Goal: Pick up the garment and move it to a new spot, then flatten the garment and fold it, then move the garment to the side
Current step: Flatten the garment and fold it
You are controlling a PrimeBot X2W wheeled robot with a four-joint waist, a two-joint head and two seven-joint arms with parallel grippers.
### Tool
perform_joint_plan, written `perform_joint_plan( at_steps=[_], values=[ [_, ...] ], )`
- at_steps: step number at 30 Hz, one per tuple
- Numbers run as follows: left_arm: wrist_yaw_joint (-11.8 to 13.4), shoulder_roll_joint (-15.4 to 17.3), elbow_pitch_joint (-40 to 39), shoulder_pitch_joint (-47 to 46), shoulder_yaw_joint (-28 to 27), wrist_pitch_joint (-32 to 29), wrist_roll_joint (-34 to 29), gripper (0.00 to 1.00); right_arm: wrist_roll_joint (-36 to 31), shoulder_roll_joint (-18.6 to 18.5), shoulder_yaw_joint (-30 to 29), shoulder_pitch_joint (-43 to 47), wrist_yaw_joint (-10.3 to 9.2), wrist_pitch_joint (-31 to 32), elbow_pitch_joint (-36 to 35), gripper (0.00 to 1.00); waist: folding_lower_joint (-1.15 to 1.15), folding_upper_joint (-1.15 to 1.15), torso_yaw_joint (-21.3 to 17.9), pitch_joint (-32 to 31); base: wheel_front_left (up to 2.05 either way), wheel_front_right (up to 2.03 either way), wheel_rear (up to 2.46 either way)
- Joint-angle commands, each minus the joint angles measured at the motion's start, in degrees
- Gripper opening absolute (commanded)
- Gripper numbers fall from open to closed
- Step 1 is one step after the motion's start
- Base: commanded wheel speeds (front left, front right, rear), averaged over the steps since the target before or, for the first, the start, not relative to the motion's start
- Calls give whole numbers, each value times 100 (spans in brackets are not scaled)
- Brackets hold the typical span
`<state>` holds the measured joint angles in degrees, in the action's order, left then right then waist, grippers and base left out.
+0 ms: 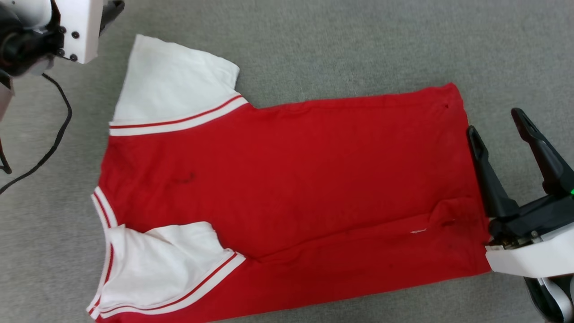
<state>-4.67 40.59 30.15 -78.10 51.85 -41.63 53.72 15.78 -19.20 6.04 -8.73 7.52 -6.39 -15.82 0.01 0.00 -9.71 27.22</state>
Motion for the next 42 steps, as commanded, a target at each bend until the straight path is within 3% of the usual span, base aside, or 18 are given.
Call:
perform_joint_plan(
  at_steps=[1,9,13,19,20,21,26,31,36,42],
  values=[
    [-37,-21,90,-72,47,-330,126,100,0,-27,43,-139,-7,26,-28,100,-1,0,-174,291,0,0,0],
    [60,-33,306,-389,152,-1448,376,100,46,-153,261,-459,-7,135,83,100,-1,0,-371,738,0,0,0],
    [116,-15,302,-347,237,-1754,427,100,107,-236,329,-591,-7,134,181,100,-1,0,-407,870,0,0,0],
    [7,14,179,-105,442,-1894,391,100,158,-291,362,-691,-7,92,304,100,-1,0,-409,917,0,0,0],
    [-4,22,150,-80,457,-1871,374,41,175,-293,356,-715,-7,84,332,100,-1,0,-402,907,0,0,0],
    [-24,34,125,-69,475,-1852,355,0,182,-300,336,-743,-7,78,359,100,-1,0,-394,886,0,0,0],
    [-75,60,38,-174,446,-1582,273,0,190,-404,188,-918,-7,147,418,100,-1,0,-277,643,0,0,0],
    [-165,-63,-60,-137,462,-1316,300,0,232,-832,102,-1255,-7,665,400,100,-1,0,-88,277,0,0,0],
    [-227,-139,-242,-24,577,-1087,319,0,517,-1464,243,-1779,-7,1561,387,100,-1,0,116,-30,0,0,0],
    [-262,-228,-553,81,776,-885,354,0,1293,-2285,857,-2529,-7,3403,778,100,-1,0,381,-206,0,0,0]
  ],
)
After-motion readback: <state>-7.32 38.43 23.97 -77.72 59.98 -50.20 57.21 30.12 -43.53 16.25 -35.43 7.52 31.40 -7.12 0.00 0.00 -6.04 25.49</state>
